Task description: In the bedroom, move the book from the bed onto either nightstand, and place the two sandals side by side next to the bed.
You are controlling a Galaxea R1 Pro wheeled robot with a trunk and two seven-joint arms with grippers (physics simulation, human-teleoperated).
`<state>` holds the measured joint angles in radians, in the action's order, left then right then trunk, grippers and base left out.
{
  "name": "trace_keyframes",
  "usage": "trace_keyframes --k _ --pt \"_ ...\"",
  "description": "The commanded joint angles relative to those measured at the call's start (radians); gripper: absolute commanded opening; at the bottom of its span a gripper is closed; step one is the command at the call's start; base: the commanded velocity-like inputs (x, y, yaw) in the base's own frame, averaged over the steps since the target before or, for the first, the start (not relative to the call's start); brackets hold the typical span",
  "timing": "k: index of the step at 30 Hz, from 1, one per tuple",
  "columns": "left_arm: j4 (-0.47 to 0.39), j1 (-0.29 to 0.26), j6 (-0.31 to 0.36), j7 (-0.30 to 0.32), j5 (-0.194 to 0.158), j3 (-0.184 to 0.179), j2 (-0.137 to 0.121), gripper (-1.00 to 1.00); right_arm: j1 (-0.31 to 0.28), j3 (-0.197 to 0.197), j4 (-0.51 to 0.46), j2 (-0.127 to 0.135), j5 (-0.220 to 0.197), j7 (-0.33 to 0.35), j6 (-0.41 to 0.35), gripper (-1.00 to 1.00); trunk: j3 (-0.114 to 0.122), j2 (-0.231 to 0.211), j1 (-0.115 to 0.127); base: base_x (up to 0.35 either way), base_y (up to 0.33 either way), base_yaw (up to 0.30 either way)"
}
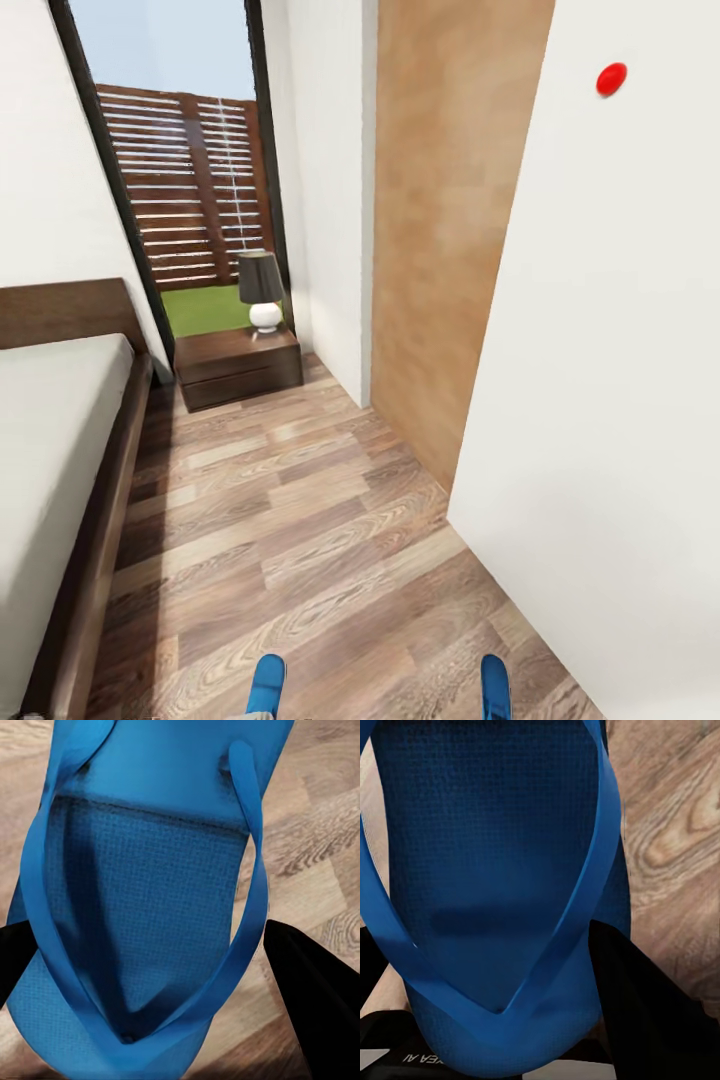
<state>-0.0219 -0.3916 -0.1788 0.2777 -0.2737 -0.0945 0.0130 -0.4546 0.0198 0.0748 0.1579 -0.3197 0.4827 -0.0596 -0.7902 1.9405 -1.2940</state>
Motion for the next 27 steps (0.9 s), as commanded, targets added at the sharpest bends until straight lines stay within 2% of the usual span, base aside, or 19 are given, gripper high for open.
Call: trace_keyframes --k 1,5,12,27 --pt "0.002 -0.001 -0.004 0.003 -0.010 -0.008 0.000 -1.00 -0.001 0.002 0.002 0.000 -0.010 0.005 -0.006 -1.00 -0.001 0.000 0.000 0.000 0.000 0.294" --pt "0.002 -0.001 -0.003 0.004 -0.010 -0.008 0.000 -1.00 -0.001 0.002 0.002 0.000 -0.010 0.005 -0.006 -1.00 -0.001 0.000 0.000 0.077 0.000 0.294" --pt "0.002 -0.001 -0.002 0.005 -0.010 -0.008 -0.001 -1.00 -0.001 0.002 0.002 0.000 -0.010 0.005 -0.006 -1.00 -0.001 0.000 0.000 0.280 0.000 0.271" --pt "0.002 -0.001 -0.004 0.005 -0.010 -0.008 -0.001 -1.00 -0.001 0.000 0.000 -0.007 -0.009 0.005 -0.005 -1.00 -0.001 0.000 0.000 0.328 0.000 0.024"
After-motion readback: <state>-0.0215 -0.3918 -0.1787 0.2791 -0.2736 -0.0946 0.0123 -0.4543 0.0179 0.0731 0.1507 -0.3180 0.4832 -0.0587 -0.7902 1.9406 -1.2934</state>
